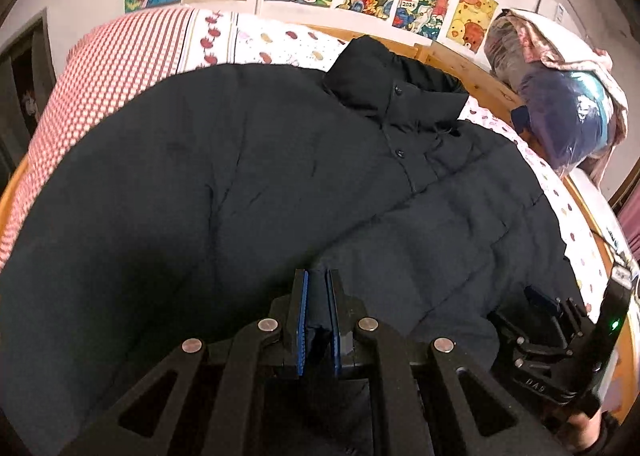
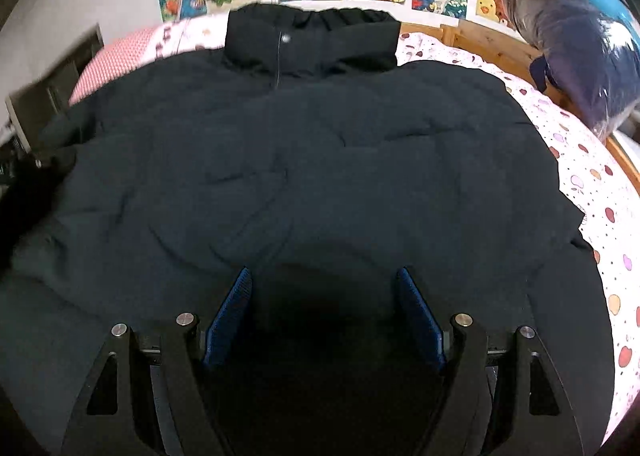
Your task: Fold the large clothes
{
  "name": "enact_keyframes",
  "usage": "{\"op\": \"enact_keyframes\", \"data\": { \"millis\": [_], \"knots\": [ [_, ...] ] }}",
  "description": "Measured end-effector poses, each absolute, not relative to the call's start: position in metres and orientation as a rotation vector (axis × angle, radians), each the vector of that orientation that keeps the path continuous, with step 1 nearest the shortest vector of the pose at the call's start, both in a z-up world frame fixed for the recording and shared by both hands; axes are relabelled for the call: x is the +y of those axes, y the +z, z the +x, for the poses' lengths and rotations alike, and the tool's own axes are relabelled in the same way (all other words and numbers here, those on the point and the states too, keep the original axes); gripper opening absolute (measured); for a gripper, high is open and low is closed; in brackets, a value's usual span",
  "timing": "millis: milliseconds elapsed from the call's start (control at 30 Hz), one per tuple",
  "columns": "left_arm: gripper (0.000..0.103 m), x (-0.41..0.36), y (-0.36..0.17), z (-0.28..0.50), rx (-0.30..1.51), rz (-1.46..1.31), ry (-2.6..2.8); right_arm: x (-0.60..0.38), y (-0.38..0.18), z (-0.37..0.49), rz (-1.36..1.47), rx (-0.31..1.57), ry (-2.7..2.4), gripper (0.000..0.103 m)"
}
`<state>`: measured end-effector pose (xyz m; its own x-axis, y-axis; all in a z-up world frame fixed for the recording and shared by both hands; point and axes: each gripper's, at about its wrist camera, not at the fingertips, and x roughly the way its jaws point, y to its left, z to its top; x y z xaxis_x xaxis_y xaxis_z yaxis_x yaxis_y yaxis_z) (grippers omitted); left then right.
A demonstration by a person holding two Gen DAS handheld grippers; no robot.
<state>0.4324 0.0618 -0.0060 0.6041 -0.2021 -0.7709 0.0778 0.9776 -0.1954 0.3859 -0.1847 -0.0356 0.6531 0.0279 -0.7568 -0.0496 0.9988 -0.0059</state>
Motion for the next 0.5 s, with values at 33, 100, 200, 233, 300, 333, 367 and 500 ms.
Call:
{"op": "enact_keyframes", "data": {
  "millis": [33, 100, 200, 233, 300, 333, 367, 500],
  "knots": [
    [0.009, 0.064, -0.006, 0.432, 0.905, -0.166, -0.170, -0.184, -0.038, 0.386, -0.031, 0.856, 0.037, 0.081],
    [0.010, 0.065, -0.007, 0.431, 0.902, -0.180, -0.175, -0.185, -0.042, 0.387, -0.024, 0.854, 0.033, 0.090],
    [0.011, 0.067, -0.004, 0.427, 0.895, -0.196, -0.178, -0.192, -0.044, 0.384, 0.007, 0.847, 0.037, 0.093],
    [0.013, 0.066, -0.003, 0.428, 0.895, -0.199, -0.175, -0.193, -0.043, 0.383, 0.011, 0.843, 0.037, 0.094],
    [0.020, 0.066, 0.000, 0.425, 0.894, -0.205, -0.166, -0.195, -0.040, 0.377, 0.019, 0.832, 0.036, 0.094],
    [0.028, 0.067, 0.002, 0.421, 0.891, -0.214, -0.159, -0.197, -0.039, 0.374, 0.025, 0.825, 0.037, 0.094],
    [0.035, 0.068, 0.004, 0.418, 0.889, -0.225, -0.154, -0.198, -0.037, 0.371, 0.035, 0.818, 0.037, 0.094],
    [0.076, 0.078, 0.015, 0.397, 0.829, -0.310, -0.184, -0.205, -0.024, 0.357, 0.080, 0.788, 0.042, 0.094]
  ]
}}
